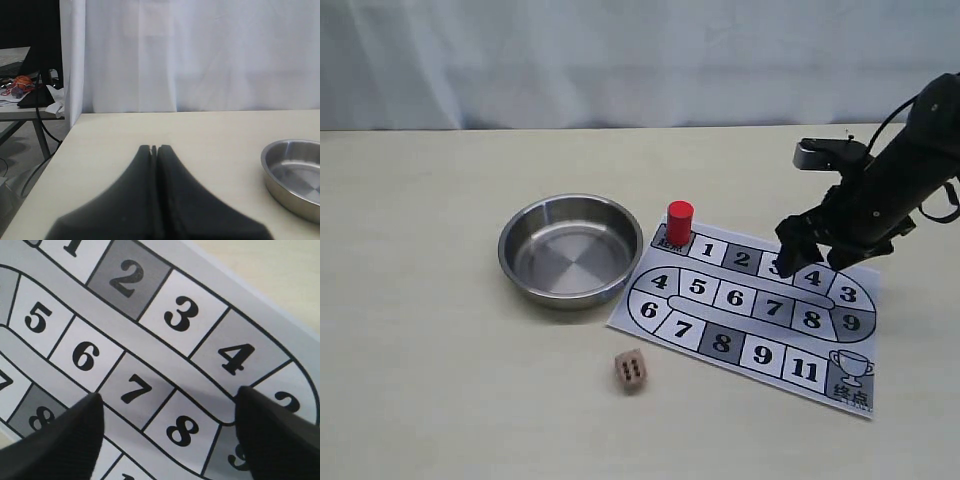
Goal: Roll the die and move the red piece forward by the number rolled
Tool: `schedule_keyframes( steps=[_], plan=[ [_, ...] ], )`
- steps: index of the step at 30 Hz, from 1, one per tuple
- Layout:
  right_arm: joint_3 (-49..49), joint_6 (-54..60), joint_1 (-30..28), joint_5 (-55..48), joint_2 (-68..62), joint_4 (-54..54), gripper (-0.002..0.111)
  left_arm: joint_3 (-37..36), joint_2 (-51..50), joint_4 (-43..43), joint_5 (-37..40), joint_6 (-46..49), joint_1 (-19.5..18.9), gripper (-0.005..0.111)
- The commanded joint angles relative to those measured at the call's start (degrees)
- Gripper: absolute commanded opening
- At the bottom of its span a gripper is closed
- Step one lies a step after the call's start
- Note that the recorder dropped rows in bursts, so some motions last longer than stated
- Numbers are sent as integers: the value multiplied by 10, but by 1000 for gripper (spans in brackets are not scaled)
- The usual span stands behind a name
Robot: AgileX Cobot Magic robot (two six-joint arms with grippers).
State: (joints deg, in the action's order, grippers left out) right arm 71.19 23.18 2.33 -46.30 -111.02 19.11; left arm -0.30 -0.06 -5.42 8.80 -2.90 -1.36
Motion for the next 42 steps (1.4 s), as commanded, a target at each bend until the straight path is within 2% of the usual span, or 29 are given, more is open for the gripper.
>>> schedule_keyframes(
  steps=[1, 11, 25, 32, 39, 42],
  plan=[
    [-2, -4, -2, 9, 6, -11, 55, 3, 1, 1, -7, -1, 0, 0],
    [-2, -25, -2, -3, 6, -22, 4, 3, 1, 1, -7, -1, 0, 0],
    [-2, -25, 12, -60, 74, -22, 4, 3, 1, 1, -6, -1, 0, 0],
    [-2, -13, 115, -63, 106, -35, 4, 3, 1, 1, -6, -1, 0, 0],
    [-2, -76, 236, -68, 112, -121, 4, 3, 1, 1, -6, -1, 0, 0],
    [-10, -78, 280, -63, 112, -125, 4, 3, 1, 1, -6, -1, 0, 0]
  ],
)
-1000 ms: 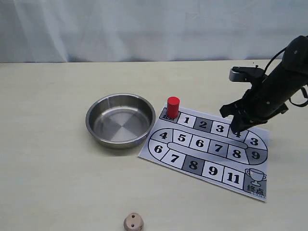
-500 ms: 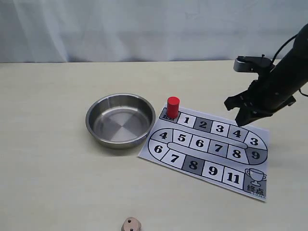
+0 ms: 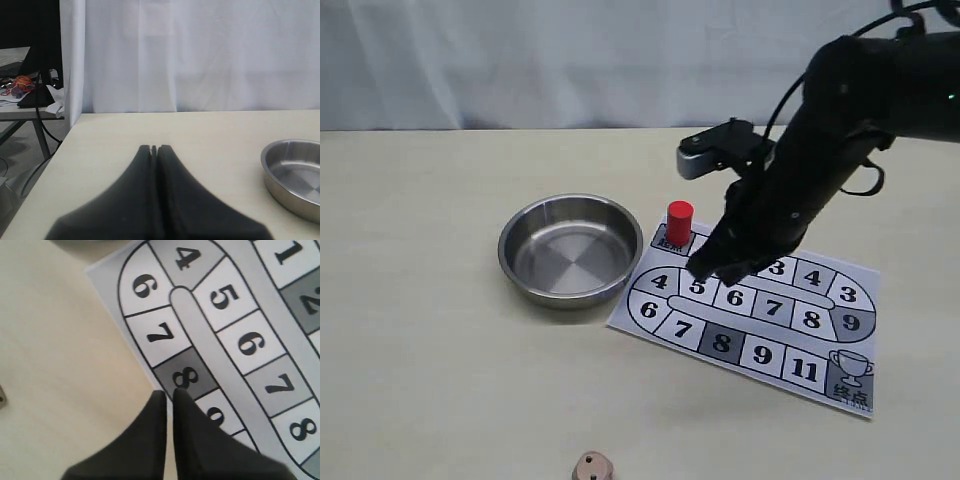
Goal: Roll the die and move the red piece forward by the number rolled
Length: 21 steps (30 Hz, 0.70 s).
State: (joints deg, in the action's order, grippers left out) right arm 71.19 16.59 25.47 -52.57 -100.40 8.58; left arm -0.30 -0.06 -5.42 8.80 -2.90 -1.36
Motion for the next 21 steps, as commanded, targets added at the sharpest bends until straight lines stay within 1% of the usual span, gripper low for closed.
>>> schedule_keyframes(
  steps=[1, 4, 13, 21],
  plan=[
    [-13, -12, 61, -1, 6, -20, 4, 3, 1, 1, -6, -1, 0, 0],
    [-27, -8, 99, 2, 6, -20, 4, 3, 1, 1, -7, -1, 0, 0],
    [-74, -8, 188, 34, 5, -20, 4, 3, 1, 1, -7, -1, 0, 0],
    [-115, -8, 250, 71, 3, -18, 4, 3, 1, 1, -7, -1, 0, 0]
  ],
)
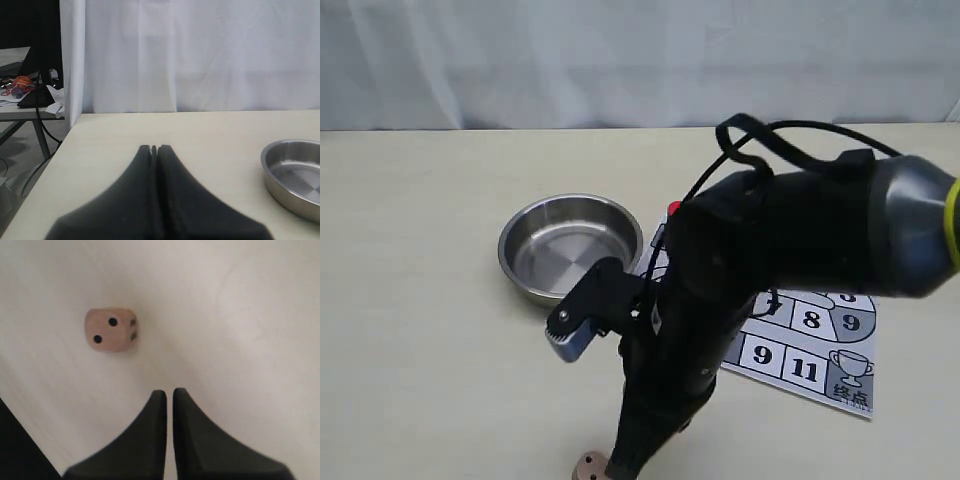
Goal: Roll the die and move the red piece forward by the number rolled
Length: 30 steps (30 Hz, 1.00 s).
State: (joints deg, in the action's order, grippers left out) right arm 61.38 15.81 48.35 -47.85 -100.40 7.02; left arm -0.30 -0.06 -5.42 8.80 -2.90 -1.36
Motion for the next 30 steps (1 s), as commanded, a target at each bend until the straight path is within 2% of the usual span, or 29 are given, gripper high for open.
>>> schedule_keyframes(
  steps=[1, 6, 17, 24, 30],
  plan=[
    [-20, -1, 25, 29, 3, -2, 4, 3, 1, 1, -7, -1, 0, 0],
    [-36, -1, 45, 56, 3, 0, 4, 3, 1, 1, -7, -1, 0, 0],
    [-76, -1, 45, 113, 1, 18, 4, 3, 1, 1, -5, -1, 0, 0],
    [-78, 0, 45, 121, -43, 33, 4, 3, 1, 1, -5, -1, 0, 0],
    [-78, 61, 45, 119, -80, 88, 4, 3, 1, 1, -5, -1, 0, 0]
  ],
)
